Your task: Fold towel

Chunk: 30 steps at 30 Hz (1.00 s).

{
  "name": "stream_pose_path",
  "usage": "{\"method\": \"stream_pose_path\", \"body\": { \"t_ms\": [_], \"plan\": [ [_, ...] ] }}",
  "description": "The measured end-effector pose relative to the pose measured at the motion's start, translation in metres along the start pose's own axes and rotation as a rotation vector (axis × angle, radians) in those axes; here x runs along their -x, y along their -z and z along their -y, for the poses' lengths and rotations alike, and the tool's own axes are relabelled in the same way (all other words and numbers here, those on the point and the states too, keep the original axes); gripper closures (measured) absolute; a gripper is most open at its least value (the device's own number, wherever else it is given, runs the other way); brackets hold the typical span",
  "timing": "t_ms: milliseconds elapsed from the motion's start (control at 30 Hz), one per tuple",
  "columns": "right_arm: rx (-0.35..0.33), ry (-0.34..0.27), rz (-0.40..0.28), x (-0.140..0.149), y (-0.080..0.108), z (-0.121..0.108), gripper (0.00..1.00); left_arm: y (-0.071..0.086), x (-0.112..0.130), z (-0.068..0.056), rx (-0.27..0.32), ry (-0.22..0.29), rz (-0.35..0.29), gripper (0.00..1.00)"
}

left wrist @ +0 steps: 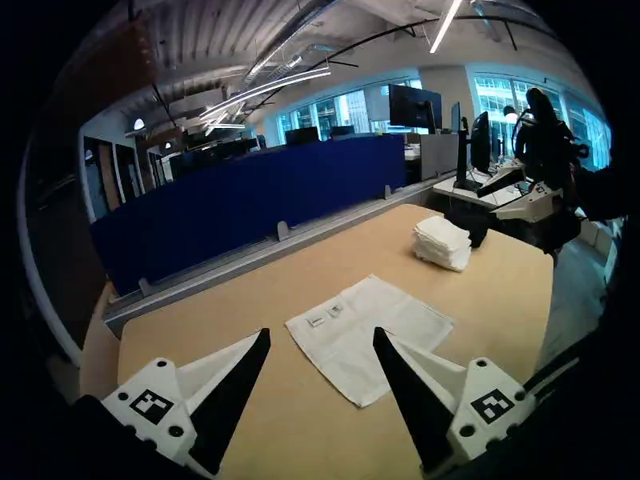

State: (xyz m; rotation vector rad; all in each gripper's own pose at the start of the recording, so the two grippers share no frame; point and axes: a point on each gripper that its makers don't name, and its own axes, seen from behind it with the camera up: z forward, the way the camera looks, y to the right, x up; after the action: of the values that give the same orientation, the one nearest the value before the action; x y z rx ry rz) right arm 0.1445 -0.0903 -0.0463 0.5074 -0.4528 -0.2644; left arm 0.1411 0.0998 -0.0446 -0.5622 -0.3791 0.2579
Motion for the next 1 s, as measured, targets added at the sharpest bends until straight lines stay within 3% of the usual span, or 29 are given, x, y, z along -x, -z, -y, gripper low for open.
{"method": "stream_pose_path", "body": {
  "t_ms": [467, 1000],
  "plan": [
    [-0.048, -0.011, 0.072, 0.071, -0.040, 0.020, 0.00, -0.043, 0.078, -0.031, 0.080, -0.050, 0.107, 0.05],
    [-0.086, -0.009, 0.170, 0.148, -0.085, 0.036, 0.00, -0.088, 0.159, -0.056, 0.159, -0.043, 0.228, 0.05]
  ]
}}
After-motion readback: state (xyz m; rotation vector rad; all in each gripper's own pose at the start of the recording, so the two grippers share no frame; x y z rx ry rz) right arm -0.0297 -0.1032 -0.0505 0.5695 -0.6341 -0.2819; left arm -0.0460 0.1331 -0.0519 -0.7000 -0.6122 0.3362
